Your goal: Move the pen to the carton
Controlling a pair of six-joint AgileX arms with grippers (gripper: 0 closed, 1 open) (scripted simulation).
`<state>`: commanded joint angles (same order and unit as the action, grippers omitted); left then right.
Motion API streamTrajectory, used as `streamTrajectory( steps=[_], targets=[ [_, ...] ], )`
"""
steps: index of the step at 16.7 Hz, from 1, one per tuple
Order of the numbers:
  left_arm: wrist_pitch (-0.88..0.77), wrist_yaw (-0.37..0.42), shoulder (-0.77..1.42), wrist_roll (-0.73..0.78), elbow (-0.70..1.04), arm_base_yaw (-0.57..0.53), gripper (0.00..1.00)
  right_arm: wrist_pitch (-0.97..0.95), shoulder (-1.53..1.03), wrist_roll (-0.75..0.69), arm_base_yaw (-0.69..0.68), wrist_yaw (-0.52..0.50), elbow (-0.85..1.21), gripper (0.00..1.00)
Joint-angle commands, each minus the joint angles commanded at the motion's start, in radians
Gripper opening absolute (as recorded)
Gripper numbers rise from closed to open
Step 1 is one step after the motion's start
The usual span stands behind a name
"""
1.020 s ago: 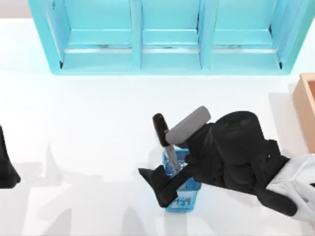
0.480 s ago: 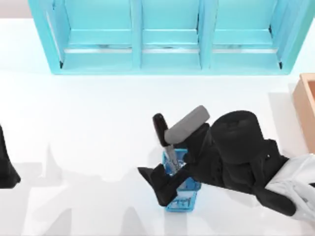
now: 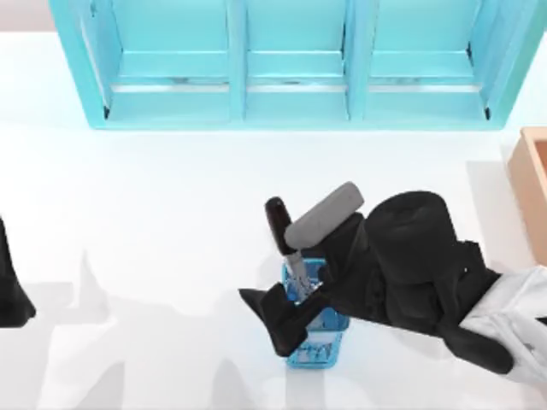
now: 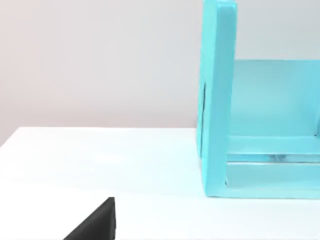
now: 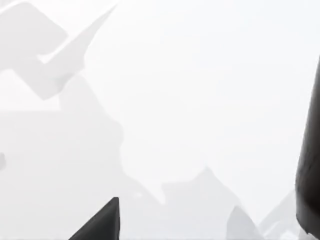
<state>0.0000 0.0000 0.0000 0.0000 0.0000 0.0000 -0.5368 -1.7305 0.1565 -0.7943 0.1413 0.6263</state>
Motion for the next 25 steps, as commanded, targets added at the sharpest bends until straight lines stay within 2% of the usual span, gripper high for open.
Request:
streamTrajectory(
  steps=[5,8,20,25],
  targets=[
    [0.0,0.0,0.0,0.0,0.0,0.0,1.0,0.002,0.005,0.003,0.0,0.004,0.007,0.0],
    [0.0,0.0,0.0,0.0,0.0,0.0,1.0,0.067,0.028,-0.019,0.03,0.042,0.022,0.0],
    [0.0,0.0,0.0,0.0,0.0,0.0,1.0,0.832,0.533,-0.273,0.438,0.383,0.17,0.0],
    [0.0,0.0,0.0,0.0,0.0,0.0,1.0,0.941,0.642,-0.324,0.52,0.439,0.194,0.0]
  ],
)
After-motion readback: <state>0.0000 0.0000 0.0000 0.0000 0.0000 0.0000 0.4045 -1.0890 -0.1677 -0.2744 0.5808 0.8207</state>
